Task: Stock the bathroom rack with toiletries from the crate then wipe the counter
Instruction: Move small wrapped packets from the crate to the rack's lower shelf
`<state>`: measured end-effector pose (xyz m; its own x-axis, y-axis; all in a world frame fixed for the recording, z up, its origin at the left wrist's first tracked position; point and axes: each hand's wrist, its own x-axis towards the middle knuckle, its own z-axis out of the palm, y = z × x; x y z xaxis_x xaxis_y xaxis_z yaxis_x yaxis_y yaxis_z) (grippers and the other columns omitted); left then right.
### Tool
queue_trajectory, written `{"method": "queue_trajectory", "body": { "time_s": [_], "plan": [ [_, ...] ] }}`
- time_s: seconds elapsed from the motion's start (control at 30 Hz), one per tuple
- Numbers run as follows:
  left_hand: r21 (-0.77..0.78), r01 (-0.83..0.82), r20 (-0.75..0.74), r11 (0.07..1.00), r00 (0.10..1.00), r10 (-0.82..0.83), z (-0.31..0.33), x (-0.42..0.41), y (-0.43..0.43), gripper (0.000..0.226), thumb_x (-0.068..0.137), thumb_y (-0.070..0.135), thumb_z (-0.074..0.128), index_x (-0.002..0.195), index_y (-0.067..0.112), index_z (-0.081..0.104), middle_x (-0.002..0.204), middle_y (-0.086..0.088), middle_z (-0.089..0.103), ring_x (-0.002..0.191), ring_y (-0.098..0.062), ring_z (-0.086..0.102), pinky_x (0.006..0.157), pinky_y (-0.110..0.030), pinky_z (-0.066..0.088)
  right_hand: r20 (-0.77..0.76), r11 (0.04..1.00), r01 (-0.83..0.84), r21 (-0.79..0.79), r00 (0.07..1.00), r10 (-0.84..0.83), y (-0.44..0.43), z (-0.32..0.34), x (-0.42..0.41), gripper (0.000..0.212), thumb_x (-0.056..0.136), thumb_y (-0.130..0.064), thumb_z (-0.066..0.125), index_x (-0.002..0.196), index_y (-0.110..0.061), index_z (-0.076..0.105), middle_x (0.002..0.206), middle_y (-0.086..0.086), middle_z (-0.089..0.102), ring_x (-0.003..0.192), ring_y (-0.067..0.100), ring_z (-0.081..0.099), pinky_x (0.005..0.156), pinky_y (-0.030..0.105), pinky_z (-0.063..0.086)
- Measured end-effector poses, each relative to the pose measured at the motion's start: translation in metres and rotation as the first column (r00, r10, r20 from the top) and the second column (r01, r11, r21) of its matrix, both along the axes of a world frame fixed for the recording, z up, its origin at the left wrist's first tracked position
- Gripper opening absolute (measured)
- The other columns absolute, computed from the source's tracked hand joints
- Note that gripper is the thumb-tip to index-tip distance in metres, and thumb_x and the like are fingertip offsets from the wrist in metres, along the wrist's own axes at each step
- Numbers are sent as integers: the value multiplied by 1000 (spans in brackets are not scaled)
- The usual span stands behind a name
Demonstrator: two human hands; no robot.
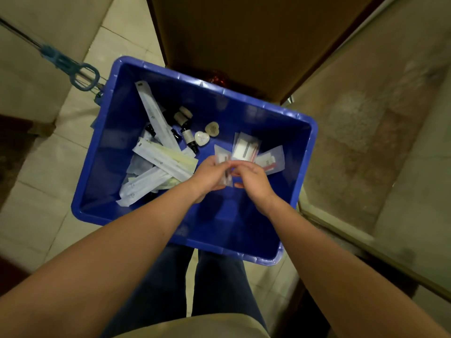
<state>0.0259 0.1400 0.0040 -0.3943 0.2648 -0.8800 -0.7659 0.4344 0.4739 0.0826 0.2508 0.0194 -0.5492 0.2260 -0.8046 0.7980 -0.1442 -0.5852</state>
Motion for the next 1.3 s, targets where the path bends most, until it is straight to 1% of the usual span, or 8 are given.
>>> {"method": "queue_trajectory", "body": {
  "time_s": [0.1, 0.2, 0.3, 0.43, 0.73, 0.93, 1.07, 1.3],
  "plan": [
    [-35, 5, -37, 999, 999, -6, -4, -4, 2, 20, 96, 9, 51, 113, 18, 58, 108, -6, 65, 88, -15, 64, 58, -25, 57, 13, 1000, -20, -6, 1000, 20, 12, 4, -6, 29, 93, -1, 45, 108, -12, 68, 110, -1, 67, 92, 7, 58, 72, 19, 47],
    [-117, -22, -76, 993, 997, 13, -13, -7, 2, 22, 93, 2, 51, 107, 16, 60, 103, -9, 66, 95, -28, 66, 80, -46, 59, 16, 959, -206, 197, 978, 207, 24, -4, -16, 24, 94, -4, 49, 110, -13, 64, 118, 7, 66, 96, 13, 60, 78, 19, 49],
    [-150, -27, -92, 988, 996, 13, -24, -9, -2, 18, 92, 3, 52, 101, 16, 61, 101, -10, 66, 98, -32, 66, 85, -51, 57, 221, 663, -562, 494, 819, 530, 42, -17, -28, 34, 90, -16, 54, 124, -19, 61, 126, 2, 62, 118, 23, 53, 96, 35, 46],
    [-157, -51, -94, 986, 995, 36, -40, -7, -7, 16, 92, 4, 53, 99, 17, 60, 98, -6, 65, 96, -30, 65, 87, -50, 56, 497, 205, -804, 558, 522, 694, 54, -34, -36, 43, 89, -18, 54, 132, -17, 54, 128, 7, 57, 121, 30, 45, 107, 42, 31],
    [-184, -53, -81, 981, 996, 39, -66, 2, -3, 15, 93, 6, 53, 104, 14, 60, 106, -12, 67, 99, -30, 65, 90, -49, 55, 721, -276, -891, 359, 77, 689, 57, -61, -35, 58, 86, -19, 59, 139, -11, 38, 137, 11, 47, 125, 31, 41, 112, 48, 23],
    [-184, -55, -79, 981, 996, 41, -69, 5, -1, 16, 94, 4, 53, 106, 12, 61, 107, -12, 67, 96, -27, 65, 86, -43, 57, 796, -309, -900, 308, 66, 602, 61, -75, -37, 58, 87, -29, 62, 138, -12, 40, 134, 10, 50, 125, 31, 42, 115, 50, 15],
    [-183, -46, -70, 982, 997, 34, -67, 6, 0, 20, 95, 4, 52, 113, 10, 60, 111, -12, 66, 100, -28, 64, 87, -45, 57, 772, -290, -888, 358, 106, 627, 60, -73, -34, 50, 84, -15, 61, 132, -14, 47, 116, 7, 60, 109, 28, 55, 113, 45, 20],
    [-213, -59, -122, 975, 992, 33, -46, 4, -10, 20, 95, 5, 51, 111, 13, 59, 110, -10, 66, 101, -28, 64, 91, -47, 54, 594, 50, -824, 564, 447, 669, 47, -48, -33, 36, 87, -15, 60, 121, -14, 49, 104, 5, 66, 92, 26, 62, 97, 37, 32]
  ]
}}
